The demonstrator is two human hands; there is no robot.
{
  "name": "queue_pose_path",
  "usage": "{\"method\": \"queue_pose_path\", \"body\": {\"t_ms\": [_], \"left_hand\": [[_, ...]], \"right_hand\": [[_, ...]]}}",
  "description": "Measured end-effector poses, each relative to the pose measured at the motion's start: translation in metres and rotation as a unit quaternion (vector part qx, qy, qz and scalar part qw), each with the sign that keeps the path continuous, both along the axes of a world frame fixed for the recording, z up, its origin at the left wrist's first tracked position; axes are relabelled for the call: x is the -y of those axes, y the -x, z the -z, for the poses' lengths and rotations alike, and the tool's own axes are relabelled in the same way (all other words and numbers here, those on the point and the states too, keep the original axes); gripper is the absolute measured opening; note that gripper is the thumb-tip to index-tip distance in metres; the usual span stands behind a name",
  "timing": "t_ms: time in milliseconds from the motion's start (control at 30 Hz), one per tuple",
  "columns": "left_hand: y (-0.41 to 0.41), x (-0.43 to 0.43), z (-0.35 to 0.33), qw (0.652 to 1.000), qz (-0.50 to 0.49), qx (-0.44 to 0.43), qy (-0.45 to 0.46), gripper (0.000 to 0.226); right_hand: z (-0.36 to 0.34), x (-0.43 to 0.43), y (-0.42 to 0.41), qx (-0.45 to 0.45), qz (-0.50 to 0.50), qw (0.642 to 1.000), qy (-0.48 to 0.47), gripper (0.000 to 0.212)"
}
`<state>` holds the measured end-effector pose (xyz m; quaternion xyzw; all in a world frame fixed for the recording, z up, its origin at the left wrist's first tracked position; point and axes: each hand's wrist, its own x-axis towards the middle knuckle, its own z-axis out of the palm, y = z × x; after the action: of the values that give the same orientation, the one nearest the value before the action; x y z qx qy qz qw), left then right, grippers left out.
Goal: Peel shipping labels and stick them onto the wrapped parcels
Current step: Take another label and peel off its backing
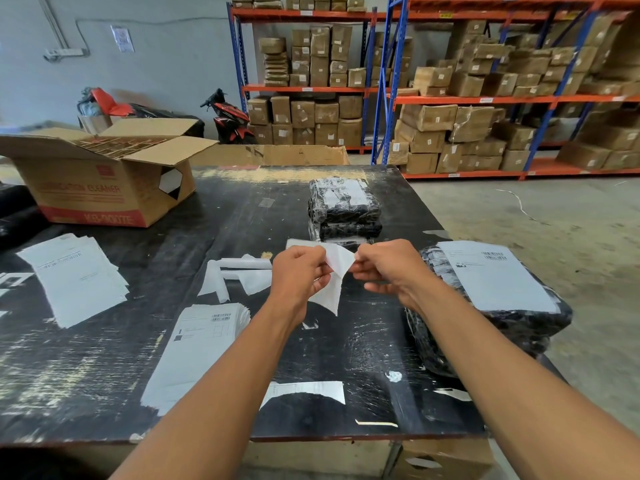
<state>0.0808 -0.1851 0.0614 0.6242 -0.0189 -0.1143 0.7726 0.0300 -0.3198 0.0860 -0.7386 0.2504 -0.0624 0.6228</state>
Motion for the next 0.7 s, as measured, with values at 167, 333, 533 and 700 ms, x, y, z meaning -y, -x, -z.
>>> {"method": "queue_pose_path", "body": {"t_ms": [167,333,533,700], "left_hand": [[-0.006,-0.003,0.002,1.000,-0.025,-0.012,0.006,0.020],[-0.013,-0.012,0.001,0.996,-0.053,-0.071,0.007,0.013],[-0.020,-0.025,0.005,0.989,-0.070,-0.125,0.027,0.019],[-0.021,-0.028,0.006,0.993,-0.011,-0.117,-0.034,0.013]], "right_hand": [[-0.001,0.001,-0.002,0.001,0.027,1.000,-0.007,0.012],[0.000,0.002,-0.001,0.000,0.025,0.999,-0.040,0.012],[0.005,0.002,-0.002,-0.009,0.030,0.998,-0.048,0.016],[0.005,0.004,-0.003,0.002,0.046,0.997,-0.063,0.009]]}}
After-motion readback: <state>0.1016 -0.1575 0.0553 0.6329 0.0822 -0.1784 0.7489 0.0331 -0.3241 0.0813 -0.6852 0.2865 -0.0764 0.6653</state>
